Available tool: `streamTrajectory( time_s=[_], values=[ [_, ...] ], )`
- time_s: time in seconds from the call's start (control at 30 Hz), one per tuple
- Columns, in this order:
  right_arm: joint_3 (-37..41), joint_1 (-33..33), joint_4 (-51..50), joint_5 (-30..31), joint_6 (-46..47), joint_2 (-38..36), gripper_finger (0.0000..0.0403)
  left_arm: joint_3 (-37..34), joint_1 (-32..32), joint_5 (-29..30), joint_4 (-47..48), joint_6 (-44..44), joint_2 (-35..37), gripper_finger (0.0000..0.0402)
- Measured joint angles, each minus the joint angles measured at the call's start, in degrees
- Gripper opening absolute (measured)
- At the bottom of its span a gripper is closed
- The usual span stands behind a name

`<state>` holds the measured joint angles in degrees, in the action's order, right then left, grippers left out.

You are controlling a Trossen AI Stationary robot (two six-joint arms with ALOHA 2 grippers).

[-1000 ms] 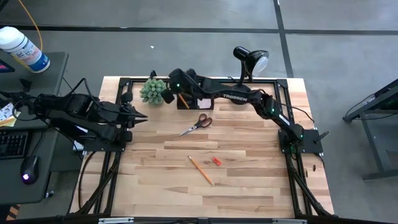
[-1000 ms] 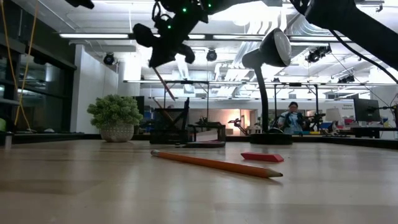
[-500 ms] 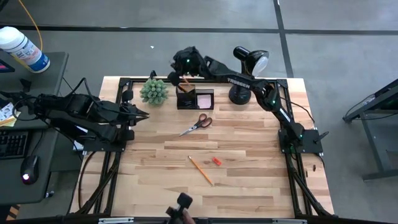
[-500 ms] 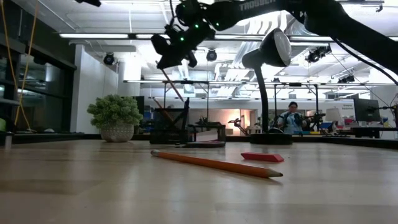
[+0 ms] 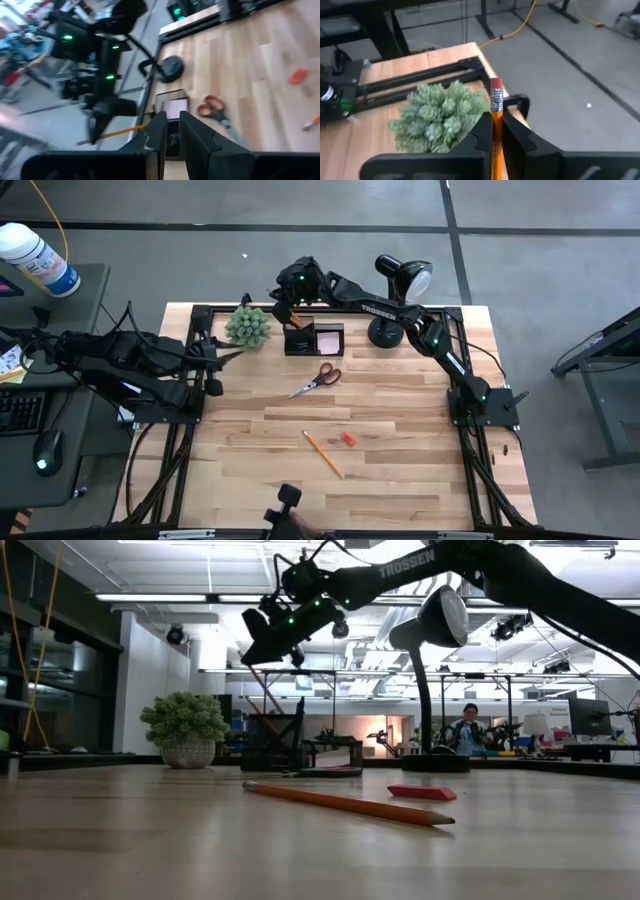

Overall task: Pick and place office supplies into organizer
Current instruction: Put the top pencil into the black desk organizer

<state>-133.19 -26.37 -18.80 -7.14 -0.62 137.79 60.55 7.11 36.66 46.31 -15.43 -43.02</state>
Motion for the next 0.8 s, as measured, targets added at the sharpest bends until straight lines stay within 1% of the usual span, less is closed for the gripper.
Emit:
streamTrajectory(
  time_s=[0.2,0.37,0.43,0.5,0.63,0.8],
  values=[
    [0.0,-0.37,-0.14,-2.68,0.18,2.21,0.0012,0.0,-0.02,7.18,-0.18,-0.84,0.01,0.0042],
    [0.0,-0.37,-0.19,-2.7,0.13,3.23,0.0018,0.0,-0.02,14.21,-0.66,-0.84,0.01,0.0042],
    [0.0,-0.37,-0.3,-2.29,0.11,3.52,0.0023,0.0,-0.02,15.92,-2.37,-0.84,-0.17,0.0042],
    [0.0,-0.37,-0.83,-2.29,0.11,3.71,0.0026,0.0,-0.02,16.99,-4.53,-0.84,-0.43,0.0042],
    [0.0,-0.6,-1.73,-2.18,-0.29,3.73,0.0026,0.02,-0.02,17.34,-8.37,-1.23,-2.04,0.0042],
    [0.0,-0.9,-6.45,1.03,0.56,3.72,0.0035,0.02,-0.02,17.01,-12.35,-5.77,-5.92,0.0042]
  ],
)
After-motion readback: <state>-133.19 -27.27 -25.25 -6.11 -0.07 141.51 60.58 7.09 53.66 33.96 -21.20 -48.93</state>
